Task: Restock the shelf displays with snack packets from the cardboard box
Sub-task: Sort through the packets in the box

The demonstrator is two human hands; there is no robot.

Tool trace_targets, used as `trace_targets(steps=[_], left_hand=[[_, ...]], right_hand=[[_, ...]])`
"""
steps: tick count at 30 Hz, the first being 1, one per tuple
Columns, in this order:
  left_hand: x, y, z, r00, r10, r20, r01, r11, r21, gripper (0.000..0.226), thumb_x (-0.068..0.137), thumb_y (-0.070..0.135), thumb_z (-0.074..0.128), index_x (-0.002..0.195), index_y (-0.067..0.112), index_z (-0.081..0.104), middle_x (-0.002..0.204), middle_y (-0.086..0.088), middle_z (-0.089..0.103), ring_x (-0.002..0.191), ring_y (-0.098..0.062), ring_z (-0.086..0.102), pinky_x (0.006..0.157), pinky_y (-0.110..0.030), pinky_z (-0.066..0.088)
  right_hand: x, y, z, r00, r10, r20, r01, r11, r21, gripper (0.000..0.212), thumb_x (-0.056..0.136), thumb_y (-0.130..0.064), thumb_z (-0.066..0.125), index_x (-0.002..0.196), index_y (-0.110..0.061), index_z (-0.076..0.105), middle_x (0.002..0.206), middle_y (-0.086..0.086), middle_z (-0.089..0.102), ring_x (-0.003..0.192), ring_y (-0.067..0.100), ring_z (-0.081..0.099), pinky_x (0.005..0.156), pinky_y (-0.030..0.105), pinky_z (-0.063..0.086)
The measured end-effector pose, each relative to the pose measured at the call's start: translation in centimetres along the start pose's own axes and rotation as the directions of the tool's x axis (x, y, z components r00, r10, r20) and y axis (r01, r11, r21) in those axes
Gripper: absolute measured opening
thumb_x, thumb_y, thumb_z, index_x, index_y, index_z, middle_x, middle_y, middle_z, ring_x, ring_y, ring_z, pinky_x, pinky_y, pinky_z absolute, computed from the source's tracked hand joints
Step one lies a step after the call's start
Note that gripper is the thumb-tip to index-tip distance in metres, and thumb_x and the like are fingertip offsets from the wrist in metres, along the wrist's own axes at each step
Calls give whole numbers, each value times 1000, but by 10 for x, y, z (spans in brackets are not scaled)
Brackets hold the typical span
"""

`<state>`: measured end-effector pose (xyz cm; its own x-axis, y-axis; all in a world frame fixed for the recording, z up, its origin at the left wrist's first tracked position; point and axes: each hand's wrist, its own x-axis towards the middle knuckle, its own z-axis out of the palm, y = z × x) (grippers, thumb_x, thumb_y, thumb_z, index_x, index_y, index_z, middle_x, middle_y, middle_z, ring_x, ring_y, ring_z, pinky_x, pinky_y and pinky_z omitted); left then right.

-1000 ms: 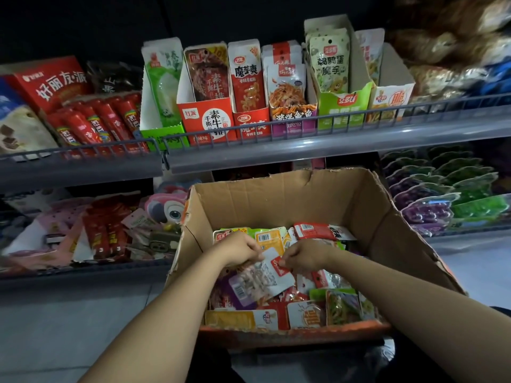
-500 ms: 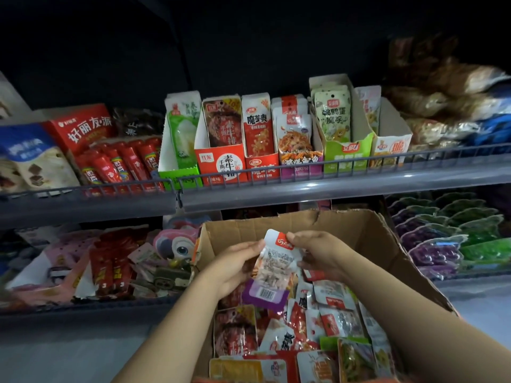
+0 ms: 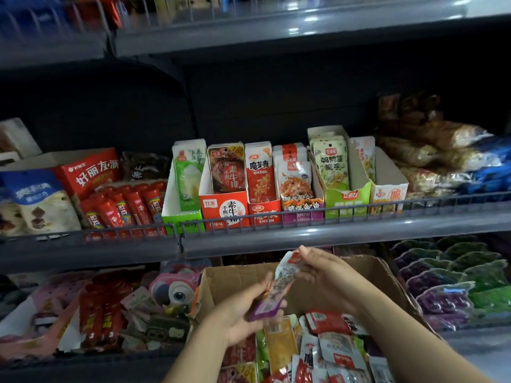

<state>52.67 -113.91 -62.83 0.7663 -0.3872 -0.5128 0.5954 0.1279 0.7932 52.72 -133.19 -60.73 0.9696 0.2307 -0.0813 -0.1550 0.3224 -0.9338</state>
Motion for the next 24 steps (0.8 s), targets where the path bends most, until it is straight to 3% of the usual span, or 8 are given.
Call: trace_targets(steps=[4,8,11,13,16,18,20,24], left_hand=[[3,6,1,998,66,-5,-66,996,54,53,65,21,73,113,2,63,86,-10,69,78,-18,59,63,-25,52],[1,9,12,996,89,-4,-87,981,172,49,64,17,76,110,5,65,99,-12,73,91,-22,68,73,-28,51],[-2,10,22,983,148,-109,-130,979,159,56,55,21,81,107,3,66,95,-12,73,87,-24,70,69,-29,53],[-4,11,28,962,216,-167,-189,968,165,52,58,24,81,104,5,66,89,-9,75,77,-20,72,61,-25,53],[-8,12,37,919,310,-243,-270,945,185,35,70,23,79,100,8,68,84,-6,75,71,-20,72,54,-23,53],[-11,12,41,895,361,-260,-311,926,216,29,73,23,78,97,10,69,83,-5,75,73,-22,72,59,-26,55],[-15,13,45,887,393,-243,-325,905,276,26,75,27,77,95,13,69,82,-2,75,73,-20,72,60,-26,55],[-20,14,46,873,452,-184,-345,838,422,27,78,38,73,96,20,70,85,5,75,78,-15,72,72,-31,58]], right_hand=[[-4,-8,-3,1000,-6,30,5,1000,27,37,76,-18,61,109,-2,64,104,10,66,100,16,63,86,24,52],[-7,-13,-6,999,31,28,-34,994,108,48,76,-9,61,123,-4,57,118,19,62,106,24,63,84,27,53],[-6,-16,-5,998,60,11,-61,986,153,44,79,-15,58,122,-3,58,112,19,67,94,24,68,78,31,56],[-4,-18,-2,996,83,-13,-81,991,108,46,81,-32,55,116,-4,62,109,17,69,91,24,69,72,31,56],[-1,-16,-5,996,82,-35,-80,995,62,53,84,-45,48,113,-4,64,110,17,69,98,28,68,81,36,53],[-1,-14,-7,998,35,-58,-34,999,18,44,87,-36,51,113,-3,65,111,20,68,105,34,64,95,45,48],[-3,-13,-9,996,-18,-82,16,1000,-26,34,86,-29,58,107,-4,68,108,23,67,100,38,62,99,50,44],[-2,-16,-8,983,-123,-137,101,982,-157,22,90,-24,57,92,-9,73,91,20,71,76,28,62,74,36,48]])
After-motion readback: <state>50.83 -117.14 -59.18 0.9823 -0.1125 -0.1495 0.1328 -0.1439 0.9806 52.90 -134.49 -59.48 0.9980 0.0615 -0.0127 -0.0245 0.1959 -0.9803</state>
